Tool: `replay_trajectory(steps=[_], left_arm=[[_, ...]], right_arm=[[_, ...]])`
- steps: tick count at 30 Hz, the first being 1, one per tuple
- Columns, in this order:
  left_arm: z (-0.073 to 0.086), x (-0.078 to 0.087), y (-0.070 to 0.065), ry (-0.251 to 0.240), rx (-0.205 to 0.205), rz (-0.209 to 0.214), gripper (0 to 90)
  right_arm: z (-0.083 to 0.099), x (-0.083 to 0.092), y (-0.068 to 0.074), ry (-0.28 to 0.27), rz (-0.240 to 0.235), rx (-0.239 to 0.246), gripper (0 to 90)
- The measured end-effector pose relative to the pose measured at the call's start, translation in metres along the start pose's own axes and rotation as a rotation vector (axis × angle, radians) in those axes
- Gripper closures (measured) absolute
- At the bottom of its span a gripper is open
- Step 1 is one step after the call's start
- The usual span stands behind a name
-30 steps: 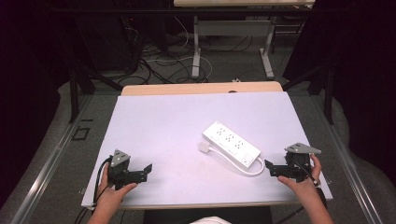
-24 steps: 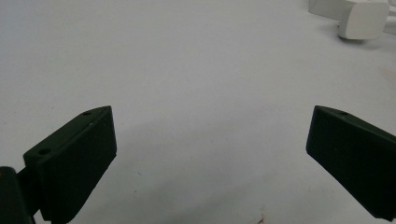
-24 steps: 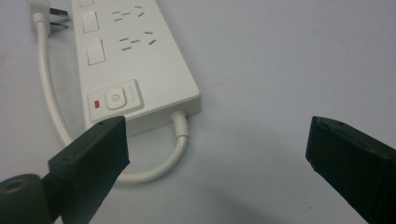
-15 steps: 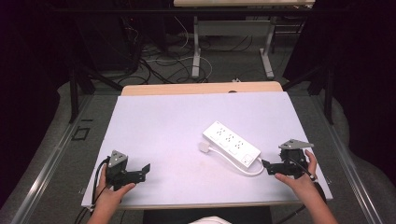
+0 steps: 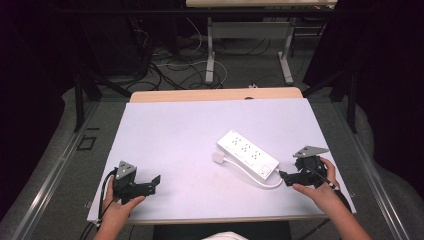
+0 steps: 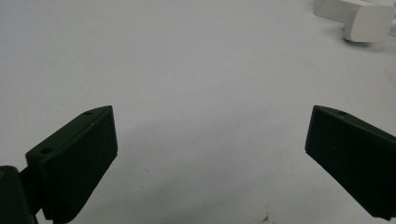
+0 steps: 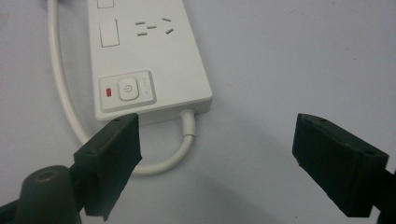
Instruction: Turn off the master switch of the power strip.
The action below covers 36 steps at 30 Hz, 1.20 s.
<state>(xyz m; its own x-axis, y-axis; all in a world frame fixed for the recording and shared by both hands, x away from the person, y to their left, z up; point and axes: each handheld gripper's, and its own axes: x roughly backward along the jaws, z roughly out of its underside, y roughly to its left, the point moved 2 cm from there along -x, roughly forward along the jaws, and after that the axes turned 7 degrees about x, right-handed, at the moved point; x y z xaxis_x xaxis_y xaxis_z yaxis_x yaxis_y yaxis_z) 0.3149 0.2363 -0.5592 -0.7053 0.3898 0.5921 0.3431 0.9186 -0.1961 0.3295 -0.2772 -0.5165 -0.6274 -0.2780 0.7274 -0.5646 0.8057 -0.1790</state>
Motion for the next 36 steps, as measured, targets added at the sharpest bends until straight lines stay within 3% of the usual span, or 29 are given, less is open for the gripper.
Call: replay_trajectory(steps=[10,24,30,36], left_arm=[[0.0,0.0,0.0,-0.003,-0.001,-0.001,2.8],[0.0,0.001,0.0,-0.002,-0.002,0.001,3.1],[0.0,0.0,0.0,-0.003,0.0,0.001,3.2],[0.0,0.0,0.0,-0.002,-0.001,0.0,3.3]], right_arm=[[-0.007,0.003,-0.004,0.025,-0.019,0.008,15.3],[-0.012,0.006,-0.01,0.043,-0.062,-0.028,18.3],[-0.017,0.006,-0.01,0.056,-0.068,-0.026,24.8],[-0.021,0.003,-0.007,0.066,-0.104,-0.019,31.0]])
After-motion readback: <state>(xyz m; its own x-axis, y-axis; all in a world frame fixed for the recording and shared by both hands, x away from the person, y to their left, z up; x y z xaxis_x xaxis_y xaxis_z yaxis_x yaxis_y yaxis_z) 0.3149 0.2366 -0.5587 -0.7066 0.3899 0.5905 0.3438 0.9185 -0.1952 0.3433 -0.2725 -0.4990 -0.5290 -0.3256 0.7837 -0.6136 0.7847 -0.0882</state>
